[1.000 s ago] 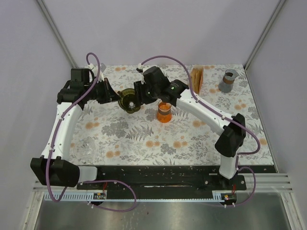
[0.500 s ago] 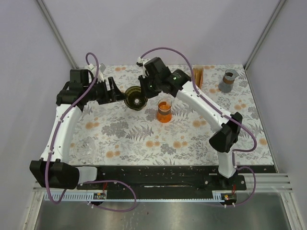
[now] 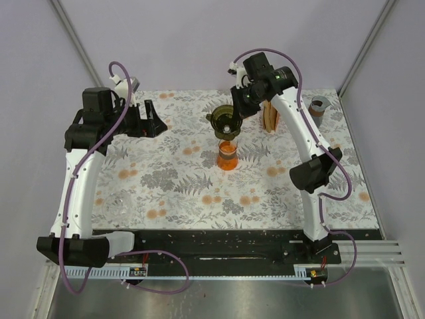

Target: Place the coffee filter in the dripper

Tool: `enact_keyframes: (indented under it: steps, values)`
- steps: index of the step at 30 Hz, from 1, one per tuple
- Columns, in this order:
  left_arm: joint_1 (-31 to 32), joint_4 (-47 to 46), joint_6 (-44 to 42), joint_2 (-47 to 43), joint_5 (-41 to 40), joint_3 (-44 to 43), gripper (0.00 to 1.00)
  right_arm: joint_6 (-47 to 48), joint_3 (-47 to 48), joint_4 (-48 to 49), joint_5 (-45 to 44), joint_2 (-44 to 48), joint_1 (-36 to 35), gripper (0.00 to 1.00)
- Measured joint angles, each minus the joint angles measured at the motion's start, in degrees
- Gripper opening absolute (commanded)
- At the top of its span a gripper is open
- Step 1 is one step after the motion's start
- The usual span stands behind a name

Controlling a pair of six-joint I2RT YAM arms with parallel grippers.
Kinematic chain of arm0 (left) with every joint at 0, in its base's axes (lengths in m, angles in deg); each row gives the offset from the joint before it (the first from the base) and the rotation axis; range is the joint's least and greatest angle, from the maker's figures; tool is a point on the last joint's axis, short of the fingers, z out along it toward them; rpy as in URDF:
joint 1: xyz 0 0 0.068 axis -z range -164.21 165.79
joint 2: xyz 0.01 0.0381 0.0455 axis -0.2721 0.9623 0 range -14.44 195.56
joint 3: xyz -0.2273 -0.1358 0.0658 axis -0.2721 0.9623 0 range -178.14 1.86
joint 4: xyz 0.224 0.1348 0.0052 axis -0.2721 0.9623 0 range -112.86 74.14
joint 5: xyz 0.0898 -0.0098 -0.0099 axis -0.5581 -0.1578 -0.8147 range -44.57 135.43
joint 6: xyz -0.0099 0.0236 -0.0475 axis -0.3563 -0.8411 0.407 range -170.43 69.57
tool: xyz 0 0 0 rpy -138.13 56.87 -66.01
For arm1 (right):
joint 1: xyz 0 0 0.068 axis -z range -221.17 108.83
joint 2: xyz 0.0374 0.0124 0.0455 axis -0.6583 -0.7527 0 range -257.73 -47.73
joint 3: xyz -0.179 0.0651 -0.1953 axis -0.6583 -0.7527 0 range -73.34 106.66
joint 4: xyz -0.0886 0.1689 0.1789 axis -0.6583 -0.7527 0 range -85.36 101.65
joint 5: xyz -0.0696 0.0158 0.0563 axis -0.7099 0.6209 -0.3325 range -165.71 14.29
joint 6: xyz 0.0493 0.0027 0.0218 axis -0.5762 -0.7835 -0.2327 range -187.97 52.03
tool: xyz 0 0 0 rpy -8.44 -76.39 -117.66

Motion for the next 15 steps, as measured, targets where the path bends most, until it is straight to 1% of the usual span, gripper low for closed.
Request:
enact_keyframes:
  steps: [8,15]
  values:
    - [-0.02,-0.22,-0.92,0.07,-0.37,1.73,0.89,3.06,-3.19,-1.66,2.6,-0.24,0.42,0.0]
    - [-0.07,-0.13,-1.11,0.07,-0.44,2.69,0.89,4.13,-4.15,-1.88,5.75,-3.3,1.68,0.0]
